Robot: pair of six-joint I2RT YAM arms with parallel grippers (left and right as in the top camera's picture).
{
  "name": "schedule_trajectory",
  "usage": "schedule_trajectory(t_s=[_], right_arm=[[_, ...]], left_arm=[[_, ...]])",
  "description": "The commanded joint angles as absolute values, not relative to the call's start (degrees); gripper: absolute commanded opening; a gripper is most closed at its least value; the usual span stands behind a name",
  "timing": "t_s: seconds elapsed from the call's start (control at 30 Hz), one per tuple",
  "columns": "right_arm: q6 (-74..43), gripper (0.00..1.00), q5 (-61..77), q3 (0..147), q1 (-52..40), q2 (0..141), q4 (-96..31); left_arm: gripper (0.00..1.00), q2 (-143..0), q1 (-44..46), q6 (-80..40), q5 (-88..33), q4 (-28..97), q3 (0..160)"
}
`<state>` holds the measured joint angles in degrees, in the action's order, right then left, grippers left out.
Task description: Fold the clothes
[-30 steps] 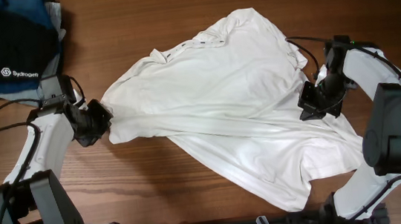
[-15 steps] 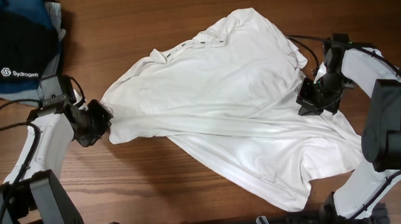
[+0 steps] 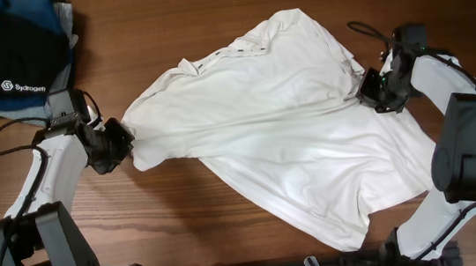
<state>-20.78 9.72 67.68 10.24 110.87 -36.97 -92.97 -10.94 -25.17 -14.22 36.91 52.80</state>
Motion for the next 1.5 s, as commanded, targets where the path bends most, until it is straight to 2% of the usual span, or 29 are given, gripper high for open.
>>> schedule_trajectory(t_s=[0.0,0.37,0.57,0.8,1.0,1.47], right_arm=[[-19.1,0.04,-1.7,70.2,11.9,113.8,-33.8],[-10.4,0.04,-3.6,84.8,12.2,113.8,-30.6],[-16.2,0.04,3.8,91.7,10.0,113.8,-45.6],[-18.2,0.04,16.3,89.5,5.3,114.0,-63.1],[-16.6,0.04,18.6,87.4,0.3,114.0,-73.1],[-16.9,0.04,27.2,67.6,-1.1,114.0,-59.7]], left_arm=[[0.04,-91.8,-10.7,-24.2,-15.0,36.9,53.6],[0.04,-91.8,-10.7,-24.2,-16.9,37.1,53.6],[0.04,-91.8,-10.7,-24.2,-16.9,36.8,53.6],[0.04,-91.8,-10.7,-24.0,-16.9,35.3,53.6],[0.04,-91.8,-10.7,-22.9,-16.9,34.5,53.6],[0.04,-91.8,-10.7,-22.7,-16.9,34.5,53.6]])
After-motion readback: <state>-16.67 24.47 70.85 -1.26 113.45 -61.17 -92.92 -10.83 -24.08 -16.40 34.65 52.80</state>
